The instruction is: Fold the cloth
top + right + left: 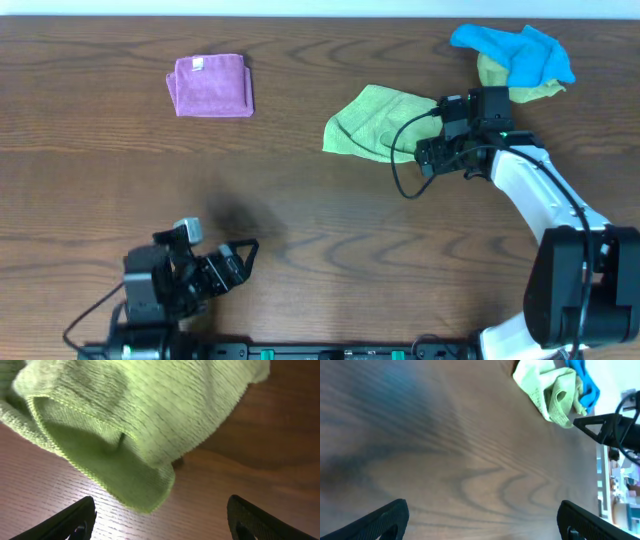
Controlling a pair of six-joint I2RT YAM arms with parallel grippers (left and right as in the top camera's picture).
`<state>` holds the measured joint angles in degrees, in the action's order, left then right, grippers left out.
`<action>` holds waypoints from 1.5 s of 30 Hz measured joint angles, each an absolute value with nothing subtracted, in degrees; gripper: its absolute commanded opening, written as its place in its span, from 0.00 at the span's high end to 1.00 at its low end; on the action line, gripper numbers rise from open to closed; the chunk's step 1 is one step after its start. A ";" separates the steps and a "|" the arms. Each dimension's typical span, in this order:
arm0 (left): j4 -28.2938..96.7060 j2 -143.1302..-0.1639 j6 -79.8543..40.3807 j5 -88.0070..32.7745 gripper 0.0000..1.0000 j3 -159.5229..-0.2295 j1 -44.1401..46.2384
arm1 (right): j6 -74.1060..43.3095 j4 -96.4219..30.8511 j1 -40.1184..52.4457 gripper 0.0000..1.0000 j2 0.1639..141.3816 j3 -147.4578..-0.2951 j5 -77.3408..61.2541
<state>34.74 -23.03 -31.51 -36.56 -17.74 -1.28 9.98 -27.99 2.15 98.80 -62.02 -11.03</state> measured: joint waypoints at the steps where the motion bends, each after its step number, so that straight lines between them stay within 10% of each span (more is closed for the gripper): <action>1: 34.68 -26.15 -31.53 -36.73 0.04 -19.49 -1.28 | 10.46 -28.10 2.15 0.17 98.80 -62.02 -11.38; 16: 36.40 -67.16 -28.49 -39.70 0.04 -49.08 7.38 | 15.66 -27.83 2.61 0.24 100.01 -62.02 -13.32; 33: 33.78 -70.39 -30.22 -42.11 0.04 -49.23 7.57 | 17.63 -24.18 2.85 0.37 105.34 -62.04 -15.09; 45: 33.74 -70.39 -30.22 -42.09 0.04 -49.23 7.57 | 18.06 -23.05 4.49 0.74 105.34 -62.04 -15.75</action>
<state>33.74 -70.39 -30.22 -42.09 -49.23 7.57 18.06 -23.05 4.49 105.34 -62.04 -15.75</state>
